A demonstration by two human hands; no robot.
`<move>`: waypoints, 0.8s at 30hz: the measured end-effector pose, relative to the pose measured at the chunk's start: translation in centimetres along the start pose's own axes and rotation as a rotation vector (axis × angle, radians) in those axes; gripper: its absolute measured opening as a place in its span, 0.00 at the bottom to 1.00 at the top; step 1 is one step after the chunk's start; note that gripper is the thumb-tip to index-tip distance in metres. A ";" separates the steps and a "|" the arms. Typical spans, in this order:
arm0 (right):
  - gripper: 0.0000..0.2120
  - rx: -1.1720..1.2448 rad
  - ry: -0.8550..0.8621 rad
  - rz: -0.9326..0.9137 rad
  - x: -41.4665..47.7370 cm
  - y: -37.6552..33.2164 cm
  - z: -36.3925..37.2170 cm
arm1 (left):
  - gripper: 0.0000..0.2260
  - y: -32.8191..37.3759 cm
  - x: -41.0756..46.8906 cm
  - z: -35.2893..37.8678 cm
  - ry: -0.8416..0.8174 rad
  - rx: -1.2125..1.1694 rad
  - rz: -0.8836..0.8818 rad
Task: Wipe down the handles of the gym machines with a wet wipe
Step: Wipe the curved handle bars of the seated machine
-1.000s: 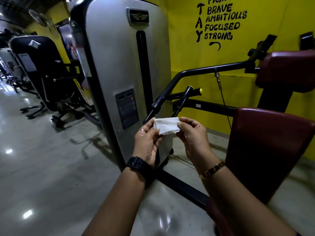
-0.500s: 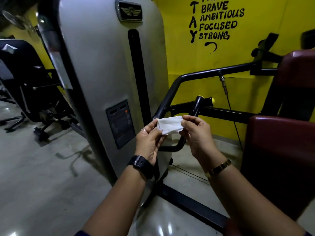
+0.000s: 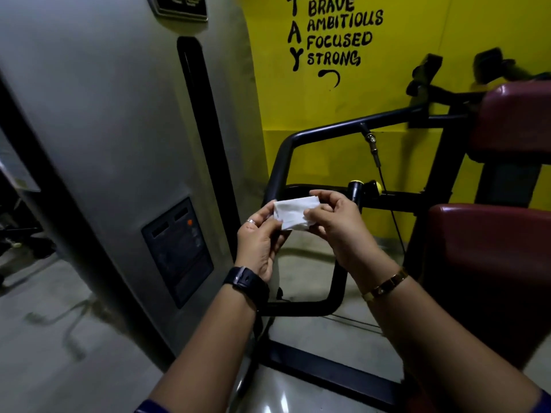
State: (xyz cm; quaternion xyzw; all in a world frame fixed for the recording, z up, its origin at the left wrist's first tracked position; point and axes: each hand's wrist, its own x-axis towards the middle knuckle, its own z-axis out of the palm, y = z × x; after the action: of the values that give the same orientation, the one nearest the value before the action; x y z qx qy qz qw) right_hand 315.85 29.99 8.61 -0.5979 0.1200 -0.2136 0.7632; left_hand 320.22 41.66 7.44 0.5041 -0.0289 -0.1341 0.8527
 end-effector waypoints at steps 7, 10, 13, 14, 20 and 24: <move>0.18 0.039 0.131 -0.025 1.7 1.0 2.4 | 0.15 0.9 4.8 -1.7 -0.166 -0.083 -0.077; 0.17 0.066 0.242 -0.062 2.5 1.5 3.8 | 0.14 1.4 7.0 -2.7 -0.279 -0.050 -0.111; 0.15 0.104 0.371 -0.091 2.9 2.0 5.1 | 0.13 1.3 9.5 -4.1 -0.396 0.109 -0.054; 0.14 0.112 0.414 -0.100 3.0 2.2 5.4 | 0.13 1.0 10.5 -4.7 -0.423 0.208 0.020; 0.09 0.205 0.641 -0.161 2.4 3.3 6.3 | 0.22 -0.2 13.4 -6.2 -0.642 1.224 0.653; 0.05 0.245 0.742 -0.125 1.0 4.5 6.6 | 0.34 -1.6 14.0 -5.9 -0.660 1.675 0.673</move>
State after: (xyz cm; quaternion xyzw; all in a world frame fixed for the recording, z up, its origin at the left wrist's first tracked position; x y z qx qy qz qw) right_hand 320.47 36.12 6.03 -0.3909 0.3244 -0.4741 0.7191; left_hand 334.43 42.36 1.98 0.8518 -0.4970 0.0467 0.1588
